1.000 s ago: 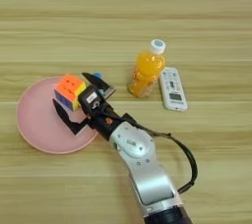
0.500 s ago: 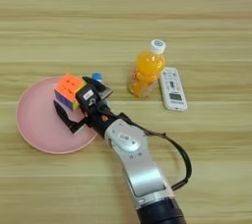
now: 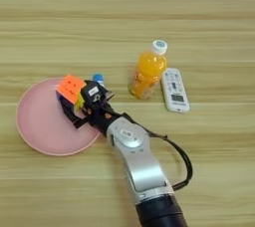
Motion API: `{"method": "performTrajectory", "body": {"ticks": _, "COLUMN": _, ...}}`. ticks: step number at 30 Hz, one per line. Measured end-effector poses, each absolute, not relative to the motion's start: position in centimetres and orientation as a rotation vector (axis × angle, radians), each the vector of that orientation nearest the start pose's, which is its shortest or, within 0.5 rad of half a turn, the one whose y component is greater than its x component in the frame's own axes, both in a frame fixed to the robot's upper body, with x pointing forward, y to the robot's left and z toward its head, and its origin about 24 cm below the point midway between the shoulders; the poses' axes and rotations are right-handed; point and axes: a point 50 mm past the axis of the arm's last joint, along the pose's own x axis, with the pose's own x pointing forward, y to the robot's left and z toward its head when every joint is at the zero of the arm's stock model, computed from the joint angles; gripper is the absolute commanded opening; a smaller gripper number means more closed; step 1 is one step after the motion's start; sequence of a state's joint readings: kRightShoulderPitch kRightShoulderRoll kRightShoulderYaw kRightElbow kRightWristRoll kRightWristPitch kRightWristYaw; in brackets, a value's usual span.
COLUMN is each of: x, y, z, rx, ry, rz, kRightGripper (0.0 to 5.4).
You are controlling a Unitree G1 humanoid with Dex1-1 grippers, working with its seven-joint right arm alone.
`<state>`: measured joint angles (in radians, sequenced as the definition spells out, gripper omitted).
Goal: Move the objects on the table
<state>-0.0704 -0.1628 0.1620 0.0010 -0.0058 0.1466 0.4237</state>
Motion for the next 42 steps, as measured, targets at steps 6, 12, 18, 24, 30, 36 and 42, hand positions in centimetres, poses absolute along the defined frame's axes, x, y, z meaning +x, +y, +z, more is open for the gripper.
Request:
{"method": "performTrajectory", "body": {"ticks": 6, "x": 25.7, "y": -11.8, "z": 3.9, "rx": -0.158, "ry": 0.126, "rz": 0.583, "kRightGripper": 3.36}}
{"method": "performTrajectory", "body": {"ticks": 12, "x": 25.4, "y": -11.4, "z": 4.4, "rx": -0.120, "ry": 0.101, "rz": 0.636, "kRightGripper": 3.34}}
{"method": "performTrajectory", "body": {"ticks": 18, "x": 24.2, "y": -10.8, "z": 5.0, "rx": -0.042, "ry": 0.067, "rz": 0.738, "kRightGripper": 3.34}}
{"method": "performTrajectory", "body": {"ticks": 24, "x": 23.1, "y": -11.1, "z": 5.8, "rx": -0.016, "ry": 0.035, "rz": 0.819, "kRightGripper": 3.34}}
{"method": "performTrajectory", "body": {"ticks": 30, "x": 21.8, "y": -11.8, "z": 5.3, "rx": -0.084, "ry": 0.076, "rz": 0.924, "kRightGripper": 3.34}}
{"method": "performTrajectory", "body": {"ticks": 36, "x": 20.8, "y": -11.4, "z": 4.3, "rx": -0.161, "ry": 0.125, "rz": 0.991, "kRightGripper": 3.34}}
{"method": "performTrajectory", "body": {"ticks": 42, "x": 20.5, "y": -11.0, "z": 3.9, "rx": -0.203, "ry": 0.122, "rz": 1.016, "kRightGripper": 4.09}}
